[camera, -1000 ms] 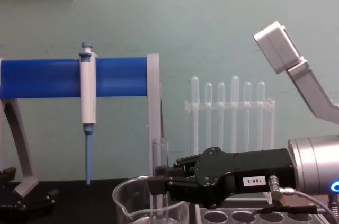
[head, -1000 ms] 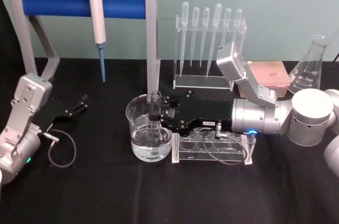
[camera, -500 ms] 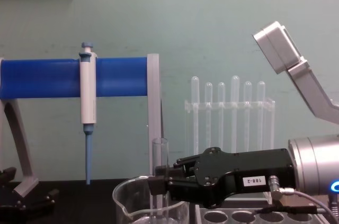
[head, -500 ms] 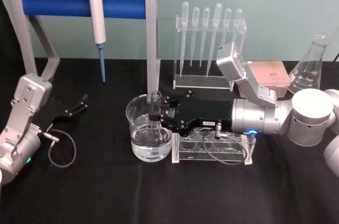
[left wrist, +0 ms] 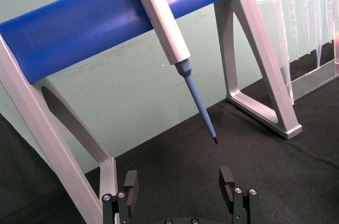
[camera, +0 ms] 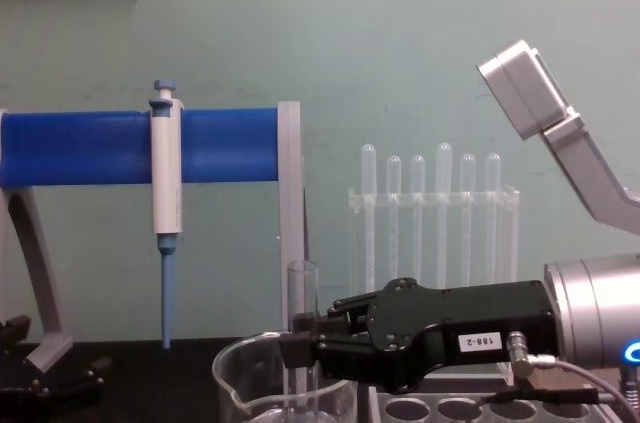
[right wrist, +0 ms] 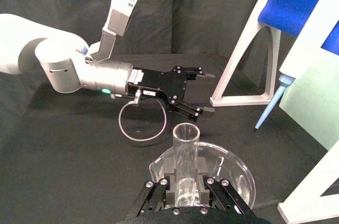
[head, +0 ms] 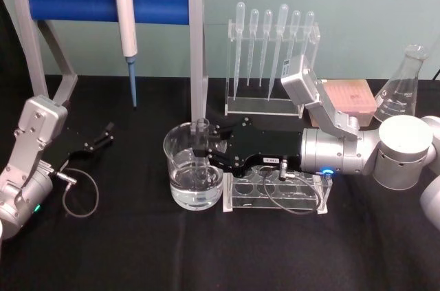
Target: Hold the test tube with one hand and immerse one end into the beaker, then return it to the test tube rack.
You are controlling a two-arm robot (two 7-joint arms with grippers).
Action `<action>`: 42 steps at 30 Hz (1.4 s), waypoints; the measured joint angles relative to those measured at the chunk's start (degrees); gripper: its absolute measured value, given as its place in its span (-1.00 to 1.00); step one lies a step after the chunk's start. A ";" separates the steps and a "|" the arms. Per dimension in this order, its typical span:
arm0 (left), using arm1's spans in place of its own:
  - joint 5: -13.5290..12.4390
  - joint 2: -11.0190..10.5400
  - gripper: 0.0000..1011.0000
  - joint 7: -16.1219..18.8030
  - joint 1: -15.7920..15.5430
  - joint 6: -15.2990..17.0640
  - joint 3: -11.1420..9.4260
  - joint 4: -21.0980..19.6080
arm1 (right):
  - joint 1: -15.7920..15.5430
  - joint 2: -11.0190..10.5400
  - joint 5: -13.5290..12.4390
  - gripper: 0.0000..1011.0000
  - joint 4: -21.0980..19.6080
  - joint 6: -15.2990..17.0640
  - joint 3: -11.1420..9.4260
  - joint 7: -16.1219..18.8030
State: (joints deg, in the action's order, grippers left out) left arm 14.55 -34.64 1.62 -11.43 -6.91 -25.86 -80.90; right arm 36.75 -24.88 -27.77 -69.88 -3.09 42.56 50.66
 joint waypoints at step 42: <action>0.00 0.00 0.98 0.00 0.00 0.00 0.00 0.00 | 0.00 0.00 0.00 -0.53 0.00 0.00 0.00 0.00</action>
State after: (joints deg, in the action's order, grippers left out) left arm 14.55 -34.65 1.62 -11.43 -6.91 -25.86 -80.90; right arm 36.74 -24.88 -27.77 -69.88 -3.09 42.56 50.66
